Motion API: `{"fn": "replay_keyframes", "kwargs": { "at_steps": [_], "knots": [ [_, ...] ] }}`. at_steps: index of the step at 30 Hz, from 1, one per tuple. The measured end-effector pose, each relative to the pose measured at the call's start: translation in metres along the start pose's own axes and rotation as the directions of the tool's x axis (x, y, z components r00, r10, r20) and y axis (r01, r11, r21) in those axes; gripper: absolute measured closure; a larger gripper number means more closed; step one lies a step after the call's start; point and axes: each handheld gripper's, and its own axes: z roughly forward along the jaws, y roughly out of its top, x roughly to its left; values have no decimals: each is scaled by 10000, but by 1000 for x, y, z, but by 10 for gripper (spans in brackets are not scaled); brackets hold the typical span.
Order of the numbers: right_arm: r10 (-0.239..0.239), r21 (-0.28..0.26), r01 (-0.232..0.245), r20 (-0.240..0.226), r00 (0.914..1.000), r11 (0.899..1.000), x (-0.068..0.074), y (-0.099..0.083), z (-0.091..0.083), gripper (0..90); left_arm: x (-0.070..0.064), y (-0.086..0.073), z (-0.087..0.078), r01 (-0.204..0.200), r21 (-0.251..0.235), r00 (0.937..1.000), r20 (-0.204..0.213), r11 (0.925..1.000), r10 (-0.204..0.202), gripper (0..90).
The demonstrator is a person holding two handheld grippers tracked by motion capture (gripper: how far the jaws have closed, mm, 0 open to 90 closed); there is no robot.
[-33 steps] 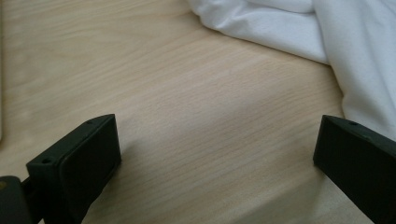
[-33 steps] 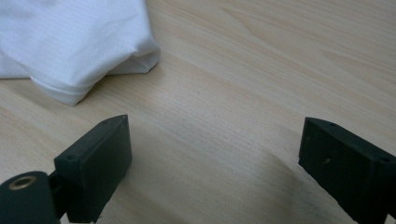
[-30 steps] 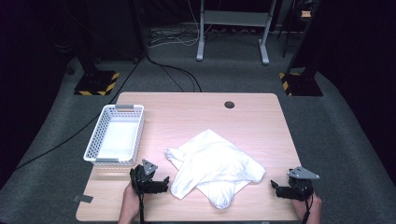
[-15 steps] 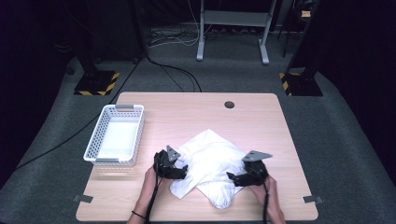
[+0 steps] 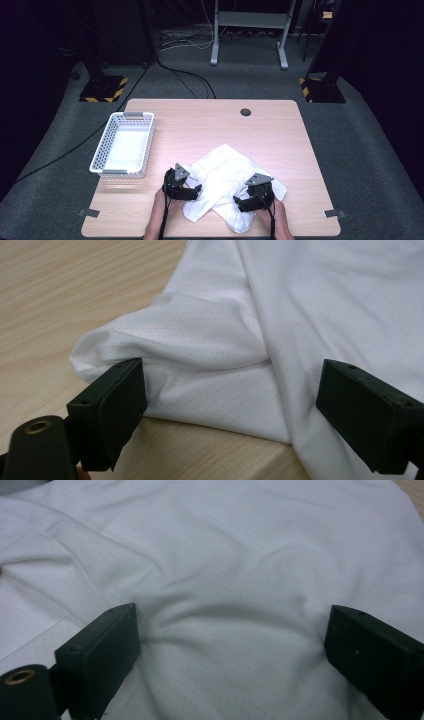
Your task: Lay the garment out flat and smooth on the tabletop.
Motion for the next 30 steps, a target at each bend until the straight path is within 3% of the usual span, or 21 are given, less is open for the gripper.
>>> {"fn": "replay_keyframes", "kwargs": {
  "at_steps": [2, 3, 4, 5, 6, 8, 10, 11, 12, 14, 16, 18, 21, 23, 28, 30],
  "knots": [
    [-46, 70, 45, 43, 10000, 10000, 2, 5, -3, 127, 1, 0, -1, 128, -48, 9999, -76, 9999, -129, 98],
    [110, -260, -110, 4, 9999, 9996, 3, 8, -6, 155, 1, -1, -1, 165, -106, 9998, -122, 9998, -166, 91],
    [110, -260, -110, 4, 9999, 9996, 3, 8, -6, 155, 1, -1, -1, 165, -106, 9998, -122, 9998, -166, 84],
    [229, -711, -271, -592, 9980, 9971, 7, 16, -9, 170, 1, -1, -2, 158, -176, 9998, -147, 9997, -161, 82],
    [229, -711, -271, -592, 9980, 9971, 7, 16, -9, 170, 1, -1, -3, 207, -274, 9995, -232, 9994, -213, 82],
    [-58, -173, 42, -956, 9954, 9998, 15, 24, -2, 233, 1, -2, -4, 250, -421, 9984, -490, 9988, -270, 82],
    [-443, 348, 467, -667, 9968, 9983, 23, 28, 7, 283, 2, -2, -4, 343, -500, 9986, -389, 9982, -362, 82],
    [-728, 306, 736, -274, 9970, 9968, 28, 28, 7, 398, 3, -2, -4, 364, -533, 9987, -344, 9979, -382, 84],
    [-728, 306, 736, -274, 9970, 9968, 28, 28, 7, 398, 4, -2, -5, 385, -535, 9987, -303, 9978, -401, 85],
    [-550, 194, 557, -332, 9979, 9983, 24, 28, 4, 545, 4, -2, -4, 414, -549, 9985, -326, 9976, -432, 86],
    [-232, 45, 234, -346, 9991, 9997, 17, 28, 0, 681, 3, -1, -3, 270, -484, 9987, -423, 9985, -290, 88],
    [454, -207, -472, -787, 9959, 9987, 4, 24, -2, 827, 1, -1, -3, 196, -434, 9984, -524, 9989, -219, 89],
    [382, -214, -401, -816, 9959, 9990, 1, 24, -2, 853, 3, -1, -2, 283, -313, 9983, -505, 9991, -298, 89],
    [221, -312, -239, -561, 9982, 9992, 0, 26, -6, 856, 3, -1, -2, 344, -358, 9982, -481, 9988, -361, 89],
    [706, -1369, -751, -372, 9968, 9877, -13, 30, -38, 855, 3, 1, 0, 359, -43, 9973, -643, 9993, -361, 108],
    [821, -1672, -788, 131, 9965, 9828, -20, 30, -51, 855, 1, 1, 1, 265, 63, 9968, -754, 9996, -259, 117]
  ]
}}
